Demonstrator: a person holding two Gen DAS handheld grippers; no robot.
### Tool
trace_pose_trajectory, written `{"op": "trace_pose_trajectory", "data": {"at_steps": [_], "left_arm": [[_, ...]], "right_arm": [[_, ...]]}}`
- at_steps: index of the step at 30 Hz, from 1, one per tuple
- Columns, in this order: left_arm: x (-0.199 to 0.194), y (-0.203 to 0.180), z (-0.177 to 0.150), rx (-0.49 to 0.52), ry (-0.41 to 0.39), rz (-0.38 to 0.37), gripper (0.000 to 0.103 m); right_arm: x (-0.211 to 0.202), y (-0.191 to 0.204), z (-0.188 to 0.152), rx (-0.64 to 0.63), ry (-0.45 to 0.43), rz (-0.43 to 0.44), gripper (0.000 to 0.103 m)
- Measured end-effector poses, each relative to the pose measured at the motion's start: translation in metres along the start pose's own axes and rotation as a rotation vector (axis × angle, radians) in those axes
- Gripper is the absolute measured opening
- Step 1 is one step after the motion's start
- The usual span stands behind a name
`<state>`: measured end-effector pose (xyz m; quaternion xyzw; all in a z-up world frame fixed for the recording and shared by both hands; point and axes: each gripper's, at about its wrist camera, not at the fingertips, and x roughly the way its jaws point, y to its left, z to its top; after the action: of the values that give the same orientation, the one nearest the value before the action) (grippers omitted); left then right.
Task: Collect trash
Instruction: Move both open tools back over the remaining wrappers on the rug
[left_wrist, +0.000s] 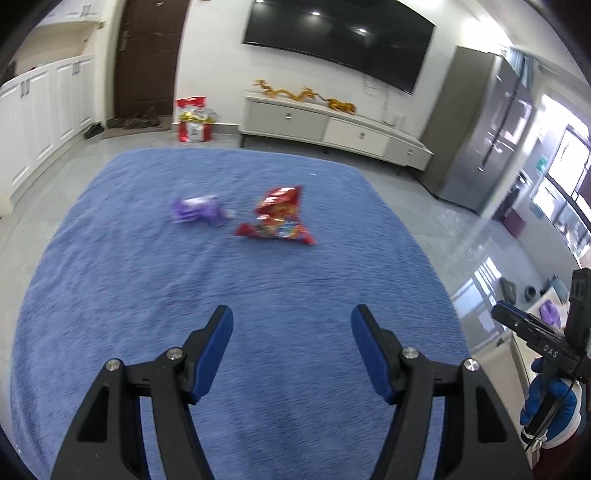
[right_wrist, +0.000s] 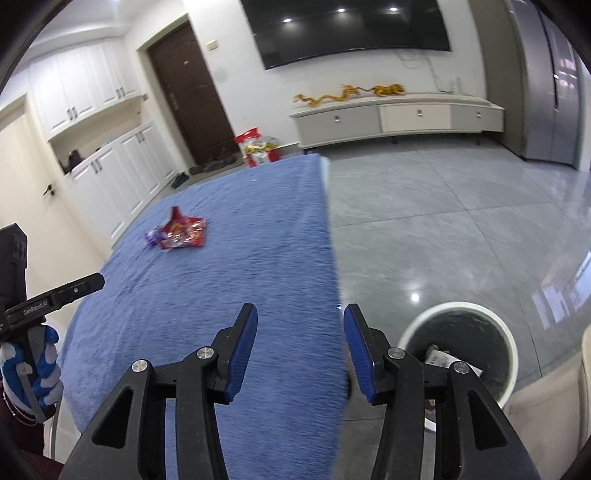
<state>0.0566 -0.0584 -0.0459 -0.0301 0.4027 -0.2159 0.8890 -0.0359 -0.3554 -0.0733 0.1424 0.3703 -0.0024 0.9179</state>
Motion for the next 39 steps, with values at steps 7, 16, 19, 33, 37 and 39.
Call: {"op": "trace_pose_trajectory", "data": {"at_steps": [7, 16, 19, 33, 37, 39], "left_arm": [[-0.019, 0.054, -0.012, -0.081, -0.032, 0.057, 0.068], [-0.035, 0.113, -0.027, -0.153, -0.069, 0.134, 0.068], [-0.041, 0.129, -0.029, -0.159, -0.086, 0.182, 0.068], [-0.056, 0.153, -0.034, -0.109, -0.148, 0.326, 0.069], [-0.053, 0.157, -0.035, -0.114, -0.134, 0.319, 0.069], [-0.05, 0.158, -0.036, -0.116, -0.128, 0.319, 0.069]], "right_arm": [[0.004, 0.035, 0.011, -0.056, 0.014, 0.02, 0.048], [0.008, 0.072, 0.025, -0.103, 0.03, 0.008, 0.049], [0.012, 0.086, 0.028, -0.124, 0.041, 0.002, 0.049], [0.045, 0.135, 0.031, -0.149, 0.081, 0.015, 0.054], [0.052, 0.142, 0.032, -0.153, 0.091, 0.014, 0.055], [0.055, 0.146, 0.033, -0.156, 0.097, 0.013, 0.058]]}}
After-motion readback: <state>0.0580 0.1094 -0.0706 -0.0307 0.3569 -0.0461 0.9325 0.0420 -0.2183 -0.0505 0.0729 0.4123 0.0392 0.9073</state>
